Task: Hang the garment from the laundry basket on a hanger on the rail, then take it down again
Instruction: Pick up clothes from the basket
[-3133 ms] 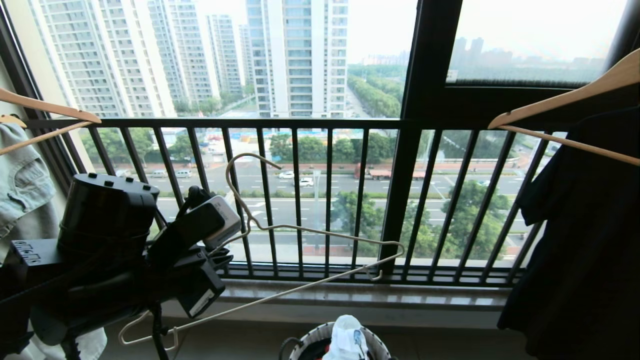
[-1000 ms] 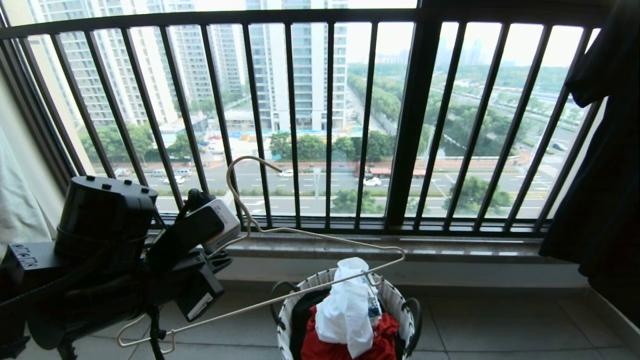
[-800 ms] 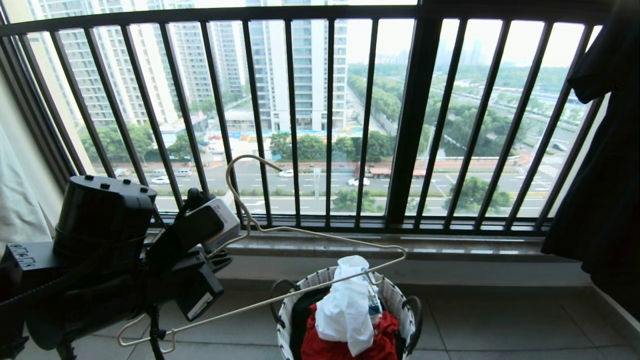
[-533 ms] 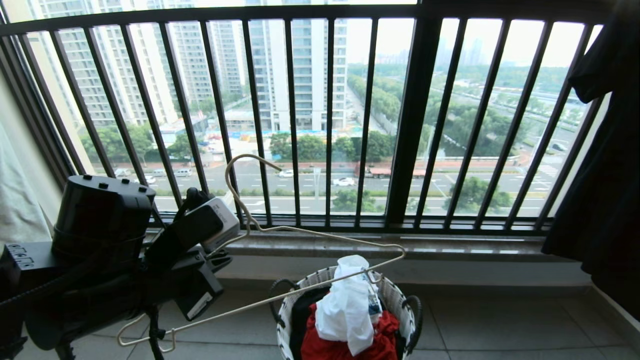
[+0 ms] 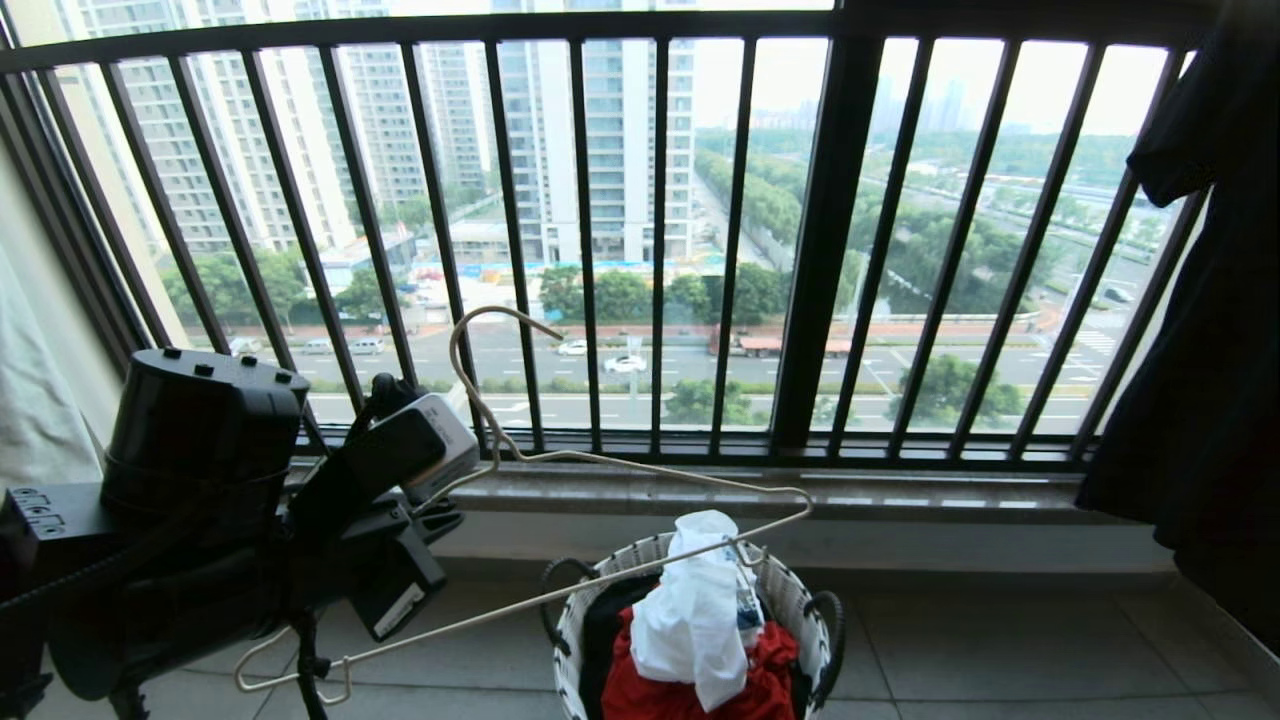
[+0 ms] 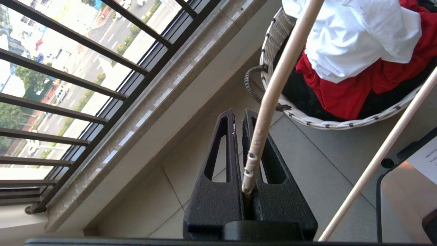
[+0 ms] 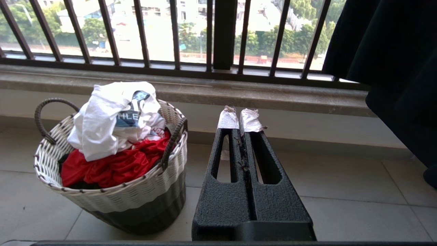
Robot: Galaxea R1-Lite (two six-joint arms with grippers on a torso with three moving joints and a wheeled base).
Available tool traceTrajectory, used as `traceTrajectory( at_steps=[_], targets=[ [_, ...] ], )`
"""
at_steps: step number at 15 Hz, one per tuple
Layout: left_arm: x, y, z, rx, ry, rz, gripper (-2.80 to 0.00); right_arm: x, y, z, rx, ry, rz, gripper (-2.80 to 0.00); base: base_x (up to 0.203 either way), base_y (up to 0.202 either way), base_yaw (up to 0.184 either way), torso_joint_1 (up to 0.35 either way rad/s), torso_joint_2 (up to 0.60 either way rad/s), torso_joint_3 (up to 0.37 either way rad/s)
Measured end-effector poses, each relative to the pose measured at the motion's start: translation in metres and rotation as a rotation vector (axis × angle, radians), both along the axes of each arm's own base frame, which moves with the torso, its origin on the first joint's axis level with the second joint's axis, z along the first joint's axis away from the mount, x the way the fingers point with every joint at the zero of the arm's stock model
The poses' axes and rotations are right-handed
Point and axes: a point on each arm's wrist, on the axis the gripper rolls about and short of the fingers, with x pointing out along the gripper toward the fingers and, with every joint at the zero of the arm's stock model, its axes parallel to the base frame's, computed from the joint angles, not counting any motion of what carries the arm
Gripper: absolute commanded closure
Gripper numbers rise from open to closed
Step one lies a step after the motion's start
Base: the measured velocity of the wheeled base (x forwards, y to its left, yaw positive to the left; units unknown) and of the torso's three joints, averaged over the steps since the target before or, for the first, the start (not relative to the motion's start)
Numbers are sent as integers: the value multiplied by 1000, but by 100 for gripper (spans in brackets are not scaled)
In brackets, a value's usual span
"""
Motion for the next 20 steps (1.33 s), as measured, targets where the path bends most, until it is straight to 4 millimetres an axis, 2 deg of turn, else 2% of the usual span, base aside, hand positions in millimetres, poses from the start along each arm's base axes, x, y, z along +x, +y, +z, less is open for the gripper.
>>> traceTrajectory(
  at_steps=[20],
  targets=[
    [-1, 0, 0, -9, 0, -12, 0, 0, 0, 0, 0, 0, 0, 0, 0, 0, 0, 0, 0, 0]
  ],
)
